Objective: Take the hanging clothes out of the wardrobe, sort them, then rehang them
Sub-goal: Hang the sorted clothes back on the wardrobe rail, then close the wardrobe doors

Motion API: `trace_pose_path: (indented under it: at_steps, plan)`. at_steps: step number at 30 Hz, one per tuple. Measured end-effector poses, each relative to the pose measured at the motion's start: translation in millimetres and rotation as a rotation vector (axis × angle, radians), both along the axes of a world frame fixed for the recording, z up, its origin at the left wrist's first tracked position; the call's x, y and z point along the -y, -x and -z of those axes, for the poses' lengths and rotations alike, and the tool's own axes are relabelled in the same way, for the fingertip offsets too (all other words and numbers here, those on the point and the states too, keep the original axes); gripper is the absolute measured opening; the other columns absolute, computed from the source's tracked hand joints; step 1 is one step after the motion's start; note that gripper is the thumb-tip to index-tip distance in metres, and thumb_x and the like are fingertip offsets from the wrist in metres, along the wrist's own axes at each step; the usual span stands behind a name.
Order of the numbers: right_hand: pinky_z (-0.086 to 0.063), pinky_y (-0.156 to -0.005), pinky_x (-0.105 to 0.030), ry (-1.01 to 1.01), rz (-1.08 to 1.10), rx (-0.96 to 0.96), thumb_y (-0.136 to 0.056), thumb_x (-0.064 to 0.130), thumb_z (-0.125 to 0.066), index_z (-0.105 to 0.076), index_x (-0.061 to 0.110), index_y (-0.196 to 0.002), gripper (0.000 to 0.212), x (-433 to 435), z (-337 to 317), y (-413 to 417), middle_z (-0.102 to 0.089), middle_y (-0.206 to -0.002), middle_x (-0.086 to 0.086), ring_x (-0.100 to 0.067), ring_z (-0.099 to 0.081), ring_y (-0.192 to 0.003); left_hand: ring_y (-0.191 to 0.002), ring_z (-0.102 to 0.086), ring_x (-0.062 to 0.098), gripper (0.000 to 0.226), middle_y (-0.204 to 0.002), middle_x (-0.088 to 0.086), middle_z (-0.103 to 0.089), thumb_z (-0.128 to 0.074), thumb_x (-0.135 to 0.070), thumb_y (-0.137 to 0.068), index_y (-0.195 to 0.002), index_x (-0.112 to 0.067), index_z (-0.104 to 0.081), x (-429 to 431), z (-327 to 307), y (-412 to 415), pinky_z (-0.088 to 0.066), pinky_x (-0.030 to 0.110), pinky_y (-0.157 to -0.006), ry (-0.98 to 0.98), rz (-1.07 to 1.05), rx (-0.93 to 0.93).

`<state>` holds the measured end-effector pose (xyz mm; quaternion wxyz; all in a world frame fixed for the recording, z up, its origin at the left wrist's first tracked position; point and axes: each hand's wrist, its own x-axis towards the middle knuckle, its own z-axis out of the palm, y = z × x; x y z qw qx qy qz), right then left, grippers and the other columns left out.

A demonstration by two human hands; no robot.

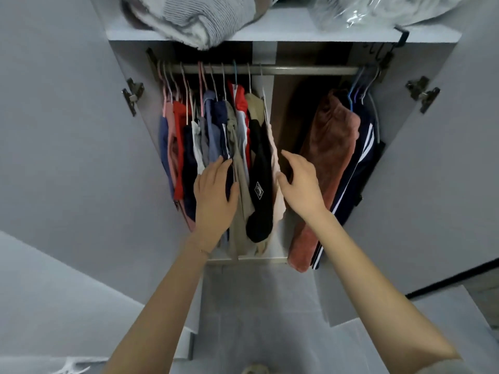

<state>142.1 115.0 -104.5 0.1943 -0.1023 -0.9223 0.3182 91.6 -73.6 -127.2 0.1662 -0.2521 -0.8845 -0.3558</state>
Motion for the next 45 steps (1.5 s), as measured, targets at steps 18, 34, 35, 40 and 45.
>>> trace_pose_path:
  at_steps: [18, 34, 35, 40, 45]
  plan:
    - [-0.025, -0.114, -0.032, -0.058, -0.179, -0.143, -0.097, 0.015, -0.055, -0.042, 0.014, -0.146, 0.050, 41, -42, -133, -0.045, -0.146, -0.006, -0.024, -0.034, -0.138, -0.144, -0.028, 0.031, 0.051, -0.154, 0.013, -0.034, -0.054, -0.015, -0.098, -0.146, -0.008, -0.038, 59, -28, -125, -0.022, 0.053, -0.117, -0.057, -0.172, -0.124]
    - [-0.021, -0.114, -0.028, -0.050, -0.323, -0.175, -0.099, 0.016, -0.053, -0.038, 0.017, -0.149, 0.052, 116, -70, -126, -0.044, -0.147, -0.003, -0.021, -0.031, -0.139, -0.150, -0.009, 0.025, 0.073, -0.161, 0.014, -0.011, -0.052, -0.016, -0.097, -0.153, 0.001, -0.008, 174, -88, -110, -0.003, 0.025, -0.120, -0.458, -0.543, -0.108]
    - [-0.020, -0.113, -0.028, -0.050, -0.326, -0.174, -0.099, 0.016, -0.053, -0.038, 0.016, -0.148, 0.052, 121, -71, -122, -0.044, -0.147, -0.003, -0.021, -0.031, -0.139, -0.149, -0.013, 0.023, 0.070, -0.160, 0.012, -0.015, -0.050, -0.014, -0.098, -0.153, 0.000, -0.010, 174, -89, -109, -0.007, 0.026, -0.121, -0.499, -0.533, -0.107]
    - [-0.022, -0.112, -0.026, 0.004, -0.306, -0.179, -0.099, 0.016, -0.053, -0.039, 0.017, -0.148, 0.051, 143, -69, -102, -0.045, -0.146, -0.002, -0.019, -0.033, -0.138, -0.128, -0.047, 0.019, 0.044, -0.141, 0.005, -0.048, -0.046, -0.014, -0.099, -0.143, -0.008, -0.040, 174, -89, -106, -0.040, 0.040, -0.108, -0.673, -0.570, -0.134]
    - [-0.024, -0.112, -0.025, 0.059, -0.258, -0.177, -0.098, 0.013, -0.054, -0.041, 0.016, -0.146, 0.050, 153, -59, -89, -0.046, -0.145, -0.004, -0.020, -0.036, -0.137, -0.111, -0.058, 0.008, 0.031, -0.125, -0.009, -0.060, -0.052, -0.016, -0.099, -0.129, -0.018, -0.057, 157, -81, -110, -0.052, 0.034, -0.095, -0.749, -0.396, -0.202]
